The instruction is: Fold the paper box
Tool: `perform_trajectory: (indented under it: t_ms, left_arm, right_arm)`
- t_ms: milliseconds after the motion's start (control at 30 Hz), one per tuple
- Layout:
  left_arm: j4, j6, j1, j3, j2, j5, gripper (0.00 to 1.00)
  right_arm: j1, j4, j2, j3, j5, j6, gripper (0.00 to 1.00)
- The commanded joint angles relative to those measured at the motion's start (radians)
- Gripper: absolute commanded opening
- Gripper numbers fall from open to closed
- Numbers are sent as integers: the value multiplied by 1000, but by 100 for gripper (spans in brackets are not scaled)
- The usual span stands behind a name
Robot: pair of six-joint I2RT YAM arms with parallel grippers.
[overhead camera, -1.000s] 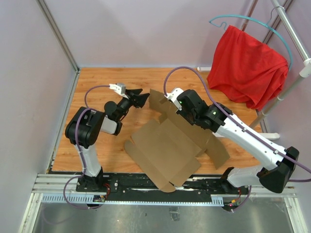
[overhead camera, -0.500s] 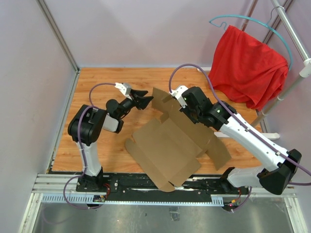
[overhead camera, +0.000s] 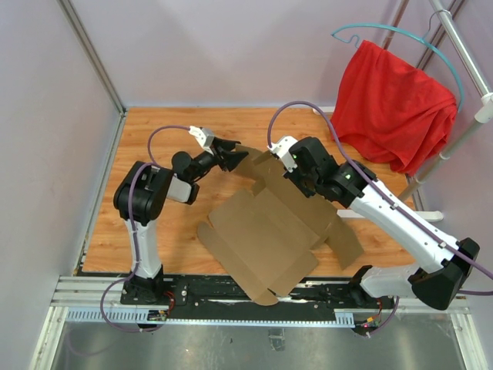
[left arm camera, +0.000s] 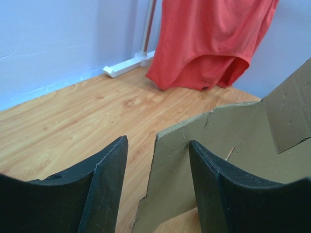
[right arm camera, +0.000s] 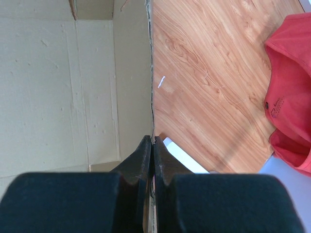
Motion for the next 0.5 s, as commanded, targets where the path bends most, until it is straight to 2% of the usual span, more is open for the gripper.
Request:
perform_trajectory:
  t_ms: [0,100,167,400,467]
  left_arm:
    - [39,1,1,42,42,91,58]
    - [44,-16,1,57,59,125,56]
    - [49,-18,1,60,64,130,50]
    - [66,-23,1,24,33,109,14]
    - [65,-36,1,9,8,115,7]
  right_arm:
    - [-10,-10,-19,32,-18,16,1]
    - [-11,-10,-12,34,-18,16,1]
    - [-12,-12,-9,35,-17,17,1]
    - [-22,-12,1,36,-10,24,1]
    - [-25,-12,10,35,-11,27,1]
